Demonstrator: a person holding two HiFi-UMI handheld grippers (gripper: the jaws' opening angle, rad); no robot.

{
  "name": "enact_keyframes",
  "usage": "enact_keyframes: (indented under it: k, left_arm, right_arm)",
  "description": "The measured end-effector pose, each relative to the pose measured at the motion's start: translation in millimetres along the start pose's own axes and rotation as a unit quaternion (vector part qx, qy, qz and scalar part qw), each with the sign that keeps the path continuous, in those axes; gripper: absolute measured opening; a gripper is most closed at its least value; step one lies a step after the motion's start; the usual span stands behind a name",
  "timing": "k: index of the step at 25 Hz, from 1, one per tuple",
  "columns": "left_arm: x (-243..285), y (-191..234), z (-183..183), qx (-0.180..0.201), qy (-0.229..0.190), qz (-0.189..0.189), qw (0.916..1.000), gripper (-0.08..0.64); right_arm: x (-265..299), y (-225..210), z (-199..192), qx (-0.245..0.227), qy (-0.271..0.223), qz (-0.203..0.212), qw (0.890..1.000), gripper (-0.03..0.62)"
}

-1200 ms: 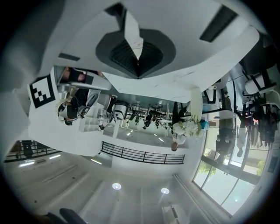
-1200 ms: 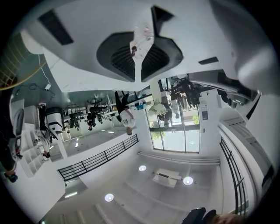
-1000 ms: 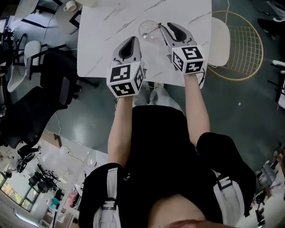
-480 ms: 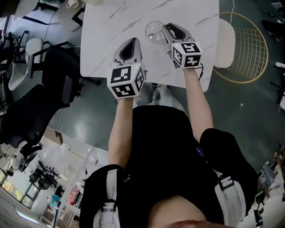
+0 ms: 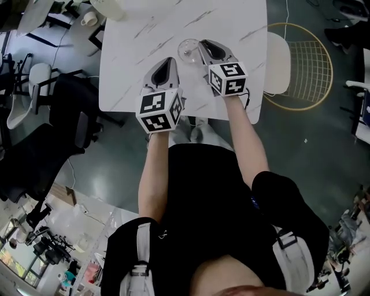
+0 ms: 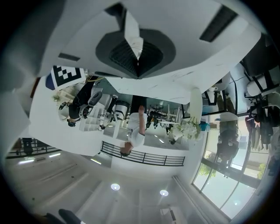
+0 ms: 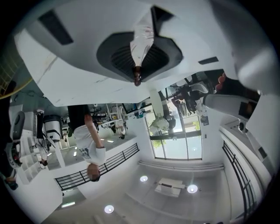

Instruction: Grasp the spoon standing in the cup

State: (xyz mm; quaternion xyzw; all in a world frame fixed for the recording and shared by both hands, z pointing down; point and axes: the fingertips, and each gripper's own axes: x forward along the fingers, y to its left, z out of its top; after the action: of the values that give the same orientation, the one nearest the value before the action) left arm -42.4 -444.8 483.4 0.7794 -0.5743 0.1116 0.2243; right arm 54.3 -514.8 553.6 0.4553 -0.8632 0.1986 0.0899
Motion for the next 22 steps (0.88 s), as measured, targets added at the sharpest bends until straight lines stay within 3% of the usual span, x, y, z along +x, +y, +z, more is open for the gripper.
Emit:
enact_keyframes:
  k: [6,15,22]
  left_arm:
    - [-15,-6,18,-0.014,-0.04,0.0,0.9991,0.014]
    - [-41,-6,81,-0.036,-0.135,0.005,0.9901,0.014]
    - [-70,-19,128,-0.021,-0.209,0.004,0.9776,0.014]
  right_arm:
    - [-20,17,48,-0.016,-0.041,0.006,0.999,0.046]
    - [-69,47,170,-0.058,-0.154,-0.008,0.986,0.046]
    - [-127,66,195,-0.123,-0.181,-0.023,0.976,0.046]
